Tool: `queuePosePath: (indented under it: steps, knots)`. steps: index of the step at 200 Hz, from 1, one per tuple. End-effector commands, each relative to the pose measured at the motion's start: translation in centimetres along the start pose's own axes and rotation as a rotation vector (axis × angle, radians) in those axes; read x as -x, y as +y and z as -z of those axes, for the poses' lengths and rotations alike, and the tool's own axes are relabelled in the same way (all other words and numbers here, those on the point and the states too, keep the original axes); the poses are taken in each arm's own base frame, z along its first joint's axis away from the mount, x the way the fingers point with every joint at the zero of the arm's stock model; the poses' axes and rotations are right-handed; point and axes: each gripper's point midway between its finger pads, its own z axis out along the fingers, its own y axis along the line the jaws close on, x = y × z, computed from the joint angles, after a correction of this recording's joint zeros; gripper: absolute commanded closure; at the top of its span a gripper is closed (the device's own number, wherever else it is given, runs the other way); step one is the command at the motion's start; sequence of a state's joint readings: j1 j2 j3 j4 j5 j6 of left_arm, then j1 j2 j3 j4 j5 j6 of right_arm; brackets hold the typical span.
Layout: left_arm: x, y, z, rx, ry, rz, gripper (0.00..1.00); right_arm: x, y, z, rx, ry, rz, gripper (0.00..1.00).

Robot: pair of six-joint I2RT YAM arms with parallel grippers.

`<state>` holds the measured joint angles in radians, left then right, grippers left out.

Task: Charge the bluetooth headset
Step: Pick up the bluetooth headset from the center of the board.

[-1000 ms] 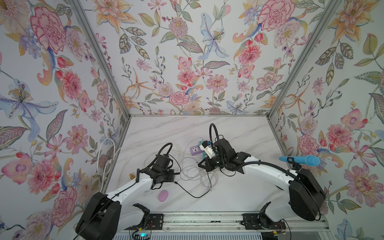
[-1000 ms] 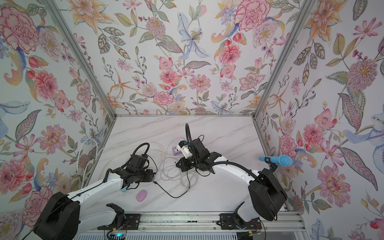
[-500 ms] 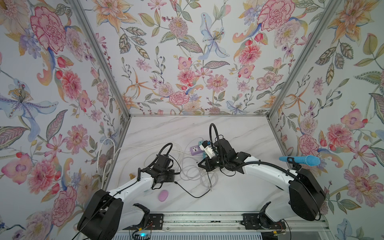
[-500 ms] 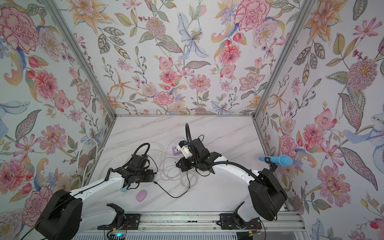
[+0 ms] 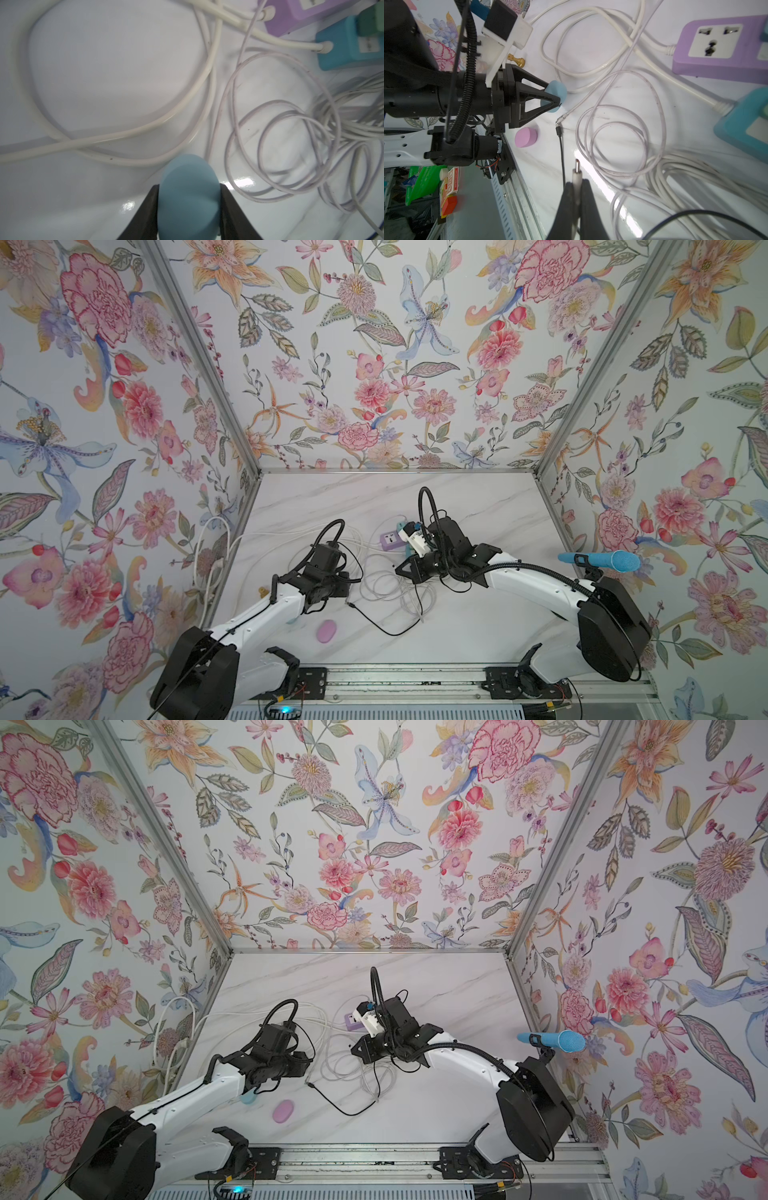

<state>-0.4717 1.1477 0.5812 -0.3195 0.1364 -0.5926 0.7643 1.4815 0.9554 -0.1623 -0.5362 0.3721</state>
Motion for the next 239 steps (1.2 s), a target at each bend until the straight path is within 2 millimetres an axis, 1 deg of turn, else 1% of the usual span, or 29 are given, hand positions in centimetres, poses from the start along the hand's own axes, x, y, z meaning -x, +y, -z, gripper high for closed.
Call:
queuePosePath:
  steps: [1,18,24,39,64,108,138,170,190,219,239]
  knots:
    - [5.4,-4.1,3.8,-0.167,-0.202,-0.088,0.91,0.4,3.4,0.6,0.150,0.031,0.083,1.00]
    - [7.7,-5.8,6.2,-0.244,-0.300,-0.134,1.00,-0.1,4.7,0.8,0.191,0.074,0.134,1.00]
    - [8.4,-6.4,7.0,-0.268,-0.327,-0.151,1.00,-0.3,4.9,0.8,0.193,0.087,0.149,1.00]
    - [9.2,-7.7,8.1,-0.327,-0.366,-0.190,1.00,-0.2,5.2,0.9,0.194,0.098,0.163,1.00]
    - [9.3,-10.1,9.1,-0.462,-0.374,-0.253,1.00,0.3,5.8,1.2,0.204,0.105,0.154,1.00]
    - [8.9,-12.8,11.0,-0.645,-0.410,-0.309,1.00,2.1,7.0,1.9,0.215,0.073,0.145,1.00]
    - [8.6,-13.3,11.4,-0.689,-0.409,-0.318,1.00,2.9,6.8,2.1,0.209,0.059,0.136,1.00]
    - [8.0,-13.0,10.8,-0.676,-0.381,-0.307,1.00,3.7,6.1,2.2,0.193,0.043,0.125,1.00]
    - [7.8,-12.9,10.8,-0.679,-0.380,-0.302,1.00,4.2,5.7,2.4,0.184,0.031,0.119,1.00]
    - [7.7,-12.8,11.0,-0.677,-0.386,-0.303,1.00,4.4,5.4,2.5,0.179,0.025,0.114,1.00]
    - [7.6,-12.7,10.9,-0.672,-0.382,-0.305,1.00,4.4,5.7,2.5,0.187,0.028,0.109,1.00]
